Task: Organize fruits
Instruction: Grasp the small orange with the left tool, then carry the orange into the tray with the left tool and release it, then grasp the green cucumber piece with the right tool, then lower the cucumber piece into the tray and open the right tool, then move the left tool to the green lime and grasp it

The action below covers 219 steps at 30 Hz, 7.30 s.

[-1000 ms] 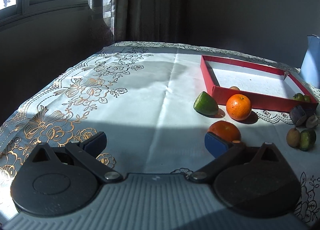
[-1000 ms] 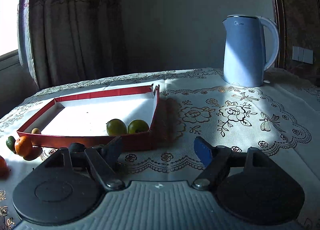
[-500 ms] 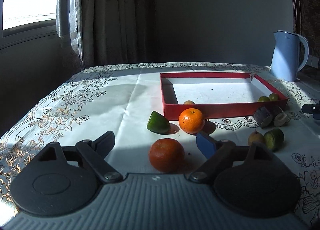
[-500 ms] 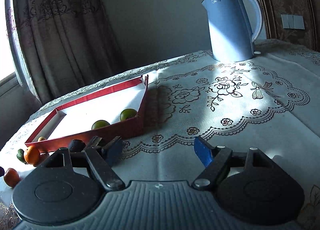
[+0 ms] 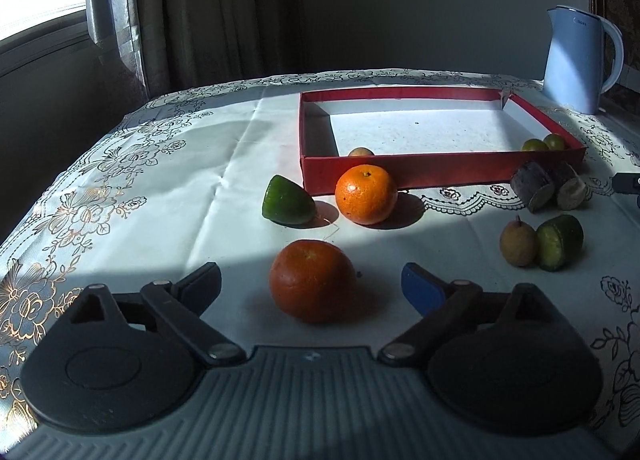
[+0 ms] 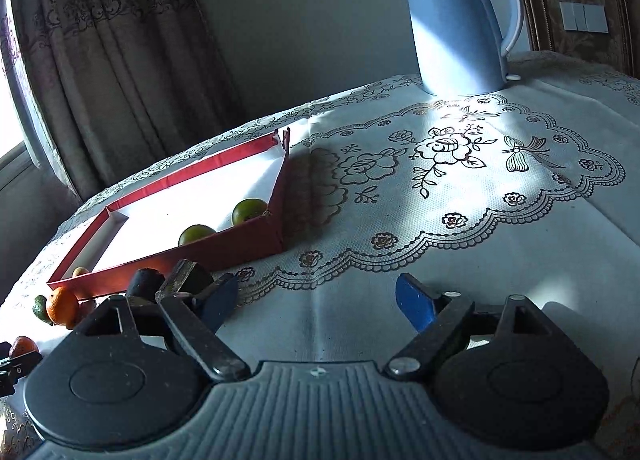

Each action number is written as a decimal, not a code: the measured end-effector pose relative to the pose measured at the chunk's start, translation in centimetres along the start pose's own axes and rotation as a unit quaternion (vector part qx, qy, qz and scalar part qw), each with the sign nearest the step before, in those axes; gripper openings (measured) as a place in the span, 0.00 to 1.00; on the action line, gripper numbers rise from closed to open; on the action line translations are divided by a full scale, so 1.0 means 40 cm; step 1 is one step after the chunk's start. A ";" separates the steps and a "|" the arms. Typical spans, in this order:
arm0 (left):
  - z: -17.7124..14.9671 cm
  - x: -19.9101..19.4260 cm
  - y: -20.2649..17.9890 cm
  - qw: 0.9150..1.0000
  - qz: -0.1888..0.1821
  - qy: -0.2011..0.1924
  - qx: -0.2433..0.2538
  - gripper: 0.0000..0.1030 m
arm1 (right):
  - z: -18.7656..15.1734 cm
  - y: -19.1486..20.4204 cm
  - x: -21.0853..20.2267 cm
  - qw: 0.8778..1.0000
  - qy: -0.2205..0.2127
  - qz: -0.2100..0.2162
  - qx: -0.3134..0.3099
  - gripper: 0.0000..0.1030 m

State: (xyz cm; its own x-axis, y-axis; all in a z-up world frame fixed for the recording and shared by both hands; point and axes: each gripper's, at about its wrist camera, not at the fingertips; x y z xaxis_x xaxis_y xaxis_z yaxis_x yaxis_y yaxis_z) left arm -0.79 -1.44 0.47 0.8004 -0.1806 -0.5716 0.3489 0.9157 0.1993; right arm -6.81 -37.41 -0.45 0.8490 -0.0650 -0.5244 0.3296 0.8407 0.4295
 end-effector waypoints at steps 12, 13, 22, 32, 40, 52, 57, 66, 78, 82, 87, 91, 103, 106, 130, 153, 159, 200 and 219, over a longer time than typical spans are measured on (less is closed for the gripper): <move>0.003 0.013 0.001 1.000 -0.002 0.021 -0.002 1.00 | -0.013 0.057 0.024 0.996 0.020 -0.049 -0.070 0.89; 0.003 0.015 0.002 1.000 -0.004 0.023 -0.003 1.00 | -0.016 0.065 0.028 0.995 0.022 -0.058 -0.080 0.89; 0.002 0.023 0.023 0.999 -0.024 0.031 -0.026 0.99 | -0.023 0.090 0.051 0.987 0.035 -0.106 -0.111 1.00; 0.000 0.013 0.026 0.999 -0.024 0.018 -0.033 0.69 | -0.024 0.090 0.050 0.988 0.035 -0.105 -0.110 1.00; 0.001 0.003 0.010 1.000 -0.018 0.007 -0.016 0.39 | -0.023 0.090 0.049 0.988 0.035 -0.103 -0.108 1.00; 0.146 -0.003 -0.033 0.999 -0.026 -0.041 0.002 0.39 | -0.020 0.079 0.045 0.991 0.031 -0.092 -0.097 1.00; 0.239 0.069 -0.075 0.999 -0.028 -0.043 0.013 0.39 | -0.017 0.072 0.040 0.992 0.028 -0.083 -0.088 1.00; 0.311 0.235 -0.111 1.000 -0.019 0.002 0.006 0.39 | -0.014 0.062 0.036 0.994 0.025 -0.072 -0.076 1.00; 0.292 0.292 -0.128 1.000 0.009 0.027 0.014 0.58 | -0.010 0.048 0.030 0.996 0.020 -0.056 -0.059 1.00; 0.292 0.256 -0.128 1.000 0.020 0.008 0.019 0.72 | -0.010 0.047 0.028 0.997 0.020 -0.055 -0.058 1.00; 0.262 0.129 -0.094 0.999 0.019 -0.030 0.016 1.00 | -0.009 0.042 0.025 0.997 0.018 -0.049 -0.052 1.00; 0.199 0.014 -0.048 0.998 0.015 -0.056 0.007 1.00 | -0.006 0.031 0.021 0.998 0.014 -0.039 -0.039 1.00; 0.006 -0.063 0.071 0.996 0.074 -0.050 -0.024 1.00 | -0.115 0.186 -0.079 0.988 -0.021 0.067 -0.139 0.99; -0.014 -0.050 0.074 0.996 0.074 -0.048 -0.020 1.00 | -0.142 0.237 -0.078 0.983 -0.012 0.066 -0.171 0.99; -0.033 -0.039 0.121 0.997 0.014 -0.039 -0.071 1.00 | -0.197 0.341 -0.016 0.972 0.052 0.073 -0.219 0.37; -0.033 -0.032 0.120 0.997 0.012 -0.031 -0.073 1.00 | 0.018 0.321 0.031 0.976 -0.068 0.017 -0.206 0.30; -0.032 -0.028 0.120 0.997 0.009 -0.026 -0.074 1.00 | 0.069 0.281 0.155 0.984 -0.043 -0.005 -0.172 0.30; -0.017 0.016 0.111 0.997 0.021 0.034 -0.066 1.00 | 0.015 0.029 -0.025 0.996 -0.056 -0.022 -0.068 0.80; 0.119 0.142 0.104 0.994 0.080 0.028 -0.068 1.00 | 0.014 -0.033 -0.023 0.999 -0.034 0.020 -0.002 0.80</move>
State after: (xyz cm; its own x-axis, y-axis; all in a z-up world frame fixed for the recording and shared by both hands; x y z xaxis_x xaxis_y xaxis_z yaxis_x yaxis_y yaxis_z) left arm 7.51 -0.39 1.85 0.8109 -0.0121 -0.5850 0.1469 0.9720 0.1835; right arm -7.79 -38.77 -0.11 0.8875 -0.0672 -0.4560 0.2935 0.8451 0.4468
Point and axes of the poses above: each gripper's, at about its wrist camera, not at the fingertips, and x roughly the way its jaws point, y to its left, z to its top, and after that the axes turned 9 degrees about x, right-handed
